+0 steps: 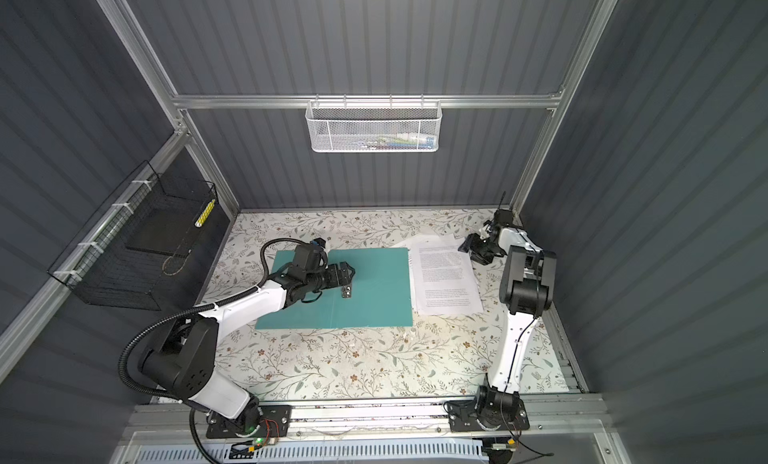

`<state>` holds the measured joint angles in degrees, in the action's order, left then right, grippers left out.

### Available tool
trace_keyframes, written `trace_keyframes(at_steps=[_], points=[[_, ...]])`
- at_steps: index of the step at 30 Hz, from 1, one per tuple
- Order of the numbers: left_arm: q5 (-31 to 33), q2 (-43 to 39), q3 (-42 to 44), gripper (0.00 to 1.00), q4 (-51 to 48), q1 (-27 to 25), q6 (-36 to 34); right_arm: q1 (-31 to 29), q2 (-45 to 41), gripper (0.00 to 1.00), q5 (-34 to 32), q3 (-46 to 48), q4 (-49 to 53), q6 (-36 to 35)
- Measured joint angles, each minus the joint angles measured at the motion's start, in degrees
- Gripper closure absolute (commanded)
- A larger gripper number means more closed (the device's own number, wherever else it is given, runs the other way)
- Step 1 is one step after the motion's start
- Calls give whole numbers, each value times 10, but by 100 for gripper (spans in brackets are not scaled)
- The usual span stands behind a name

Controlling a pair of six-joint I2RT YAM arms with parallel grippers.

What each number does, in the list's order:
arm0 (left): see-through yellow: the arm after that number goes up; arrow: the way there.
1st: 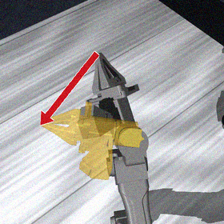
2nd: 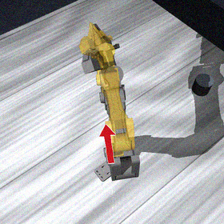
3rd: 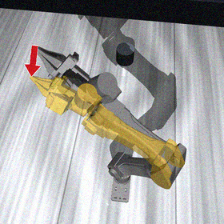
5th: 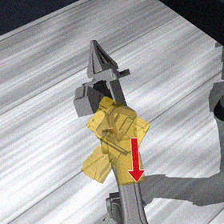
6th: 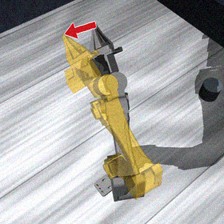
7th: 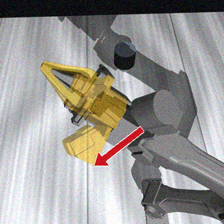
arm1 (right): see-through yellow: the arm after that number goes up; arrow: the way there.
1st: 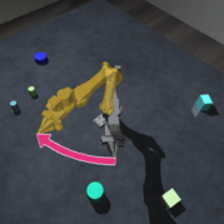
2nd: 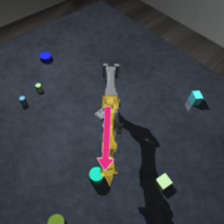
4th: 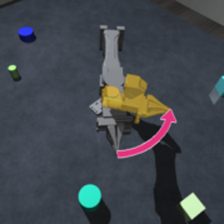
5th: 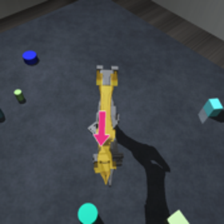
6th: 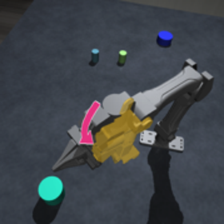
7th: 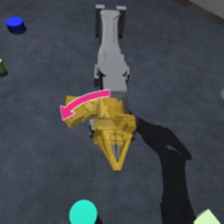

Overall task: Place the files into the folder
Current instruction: 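Grasp the printed papers' edge with the right gripper while the left holds the clip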

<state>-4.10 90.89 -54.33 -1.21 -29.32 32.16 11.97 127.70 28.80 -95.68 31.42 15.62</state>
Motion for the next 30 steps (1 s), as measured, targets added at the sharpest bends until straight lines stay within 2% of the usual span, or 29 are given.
trace_keyframes(at_steps=[19, 30], points=[[-10, 5, 0, 7, 1, 0, 15, -5, -44, 49, 58, 44, -47, 42], [-22, 14, 0, 7, 14, 0, 15, -22, -54, 51, 80, 94, -62, 52]])
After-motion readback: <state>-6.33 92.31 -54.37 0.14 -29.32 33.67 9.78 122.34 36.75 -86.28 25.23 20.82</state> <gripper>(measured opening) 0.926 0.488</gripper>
